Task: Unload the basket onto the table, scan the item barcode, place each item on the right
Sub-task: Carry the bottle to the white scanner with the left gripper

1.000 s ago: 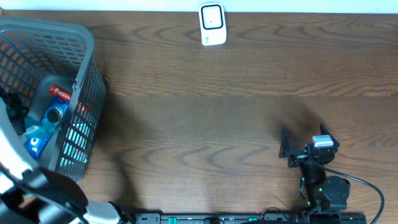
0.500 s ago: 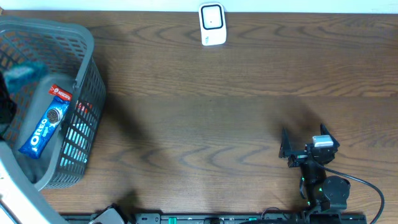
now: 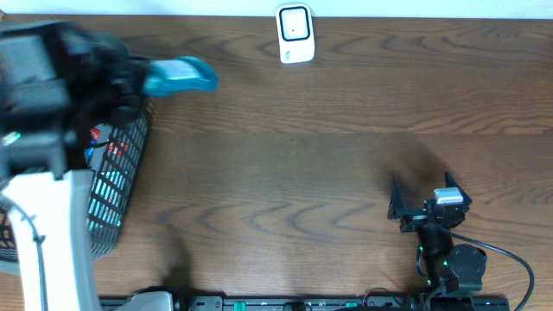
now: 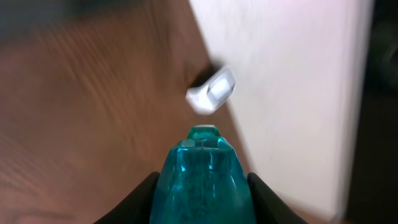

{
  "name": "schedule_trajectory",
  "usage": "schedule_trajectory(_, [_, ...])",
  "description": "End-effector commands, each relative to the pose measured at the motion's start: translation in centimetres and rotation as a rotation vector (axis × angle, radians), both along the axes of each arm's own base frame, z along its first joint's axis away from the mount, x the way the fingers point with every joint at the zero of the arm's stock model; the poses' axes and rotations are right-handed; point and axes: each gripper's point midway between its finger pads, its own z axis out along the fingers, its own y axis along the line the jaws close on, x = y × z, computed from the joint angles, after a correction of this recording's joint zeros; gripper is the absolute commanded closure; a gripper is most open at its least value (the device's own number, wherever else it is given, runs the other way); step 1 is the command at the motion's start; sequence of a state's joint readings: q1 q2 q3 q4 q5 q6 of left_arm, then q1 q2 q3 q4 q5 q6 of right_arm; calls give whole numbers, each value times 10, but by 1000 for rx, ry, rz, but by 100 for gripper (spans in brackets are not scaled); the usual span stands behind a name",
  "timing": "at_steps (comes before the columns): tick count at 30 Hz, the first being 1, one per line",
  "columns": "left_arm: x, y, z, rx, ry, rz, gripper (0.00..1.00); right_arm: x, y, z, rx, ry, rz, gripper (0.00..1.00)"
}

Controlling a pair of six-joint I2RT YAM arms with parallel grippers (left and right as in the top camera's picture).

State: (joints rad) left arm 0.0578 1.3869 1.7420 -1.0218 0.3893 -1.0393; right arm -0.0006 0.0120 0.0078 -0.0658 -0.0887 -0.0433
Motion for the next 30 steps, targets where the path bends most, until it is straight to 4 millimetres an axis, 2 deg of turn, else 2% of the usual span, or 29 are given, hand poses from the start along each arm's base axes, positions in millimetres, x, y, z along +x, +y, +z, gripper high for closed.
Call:
schedule_trajectory(1, [14,-53,-18,84,26,-152,62,0,1,0,12,0,-1,1])
schedule_trajectory(11, [43,-194,-130,192,177,-494,62,0,1,0,12,0,-1,1])
schedule_trajectory(14, [46,-236,-166,219,181,-605,62,0,0,0,12,0,-2,1])
schedule_trajectory(18, [44,-281,-207,258,162,-735,62,0,0,0,12,0,-2,1])
schedule_trajectory(19, [40,-302,-223,249,151,-804,62,0,1,0,12,0,-1,1])
schedule_trajectory(20, [38,-315,-230,233,134,-851,62,0,1,0,12,0,-1,1])
schedule_trajectory(24, [30,-348,-243,217,70,-967,62,0,0,0,12,0,-2,1])
schedule_trajectory(30, [16,-368,-255,272,9,-1088,57,0,1,0,12,0,-1,1])
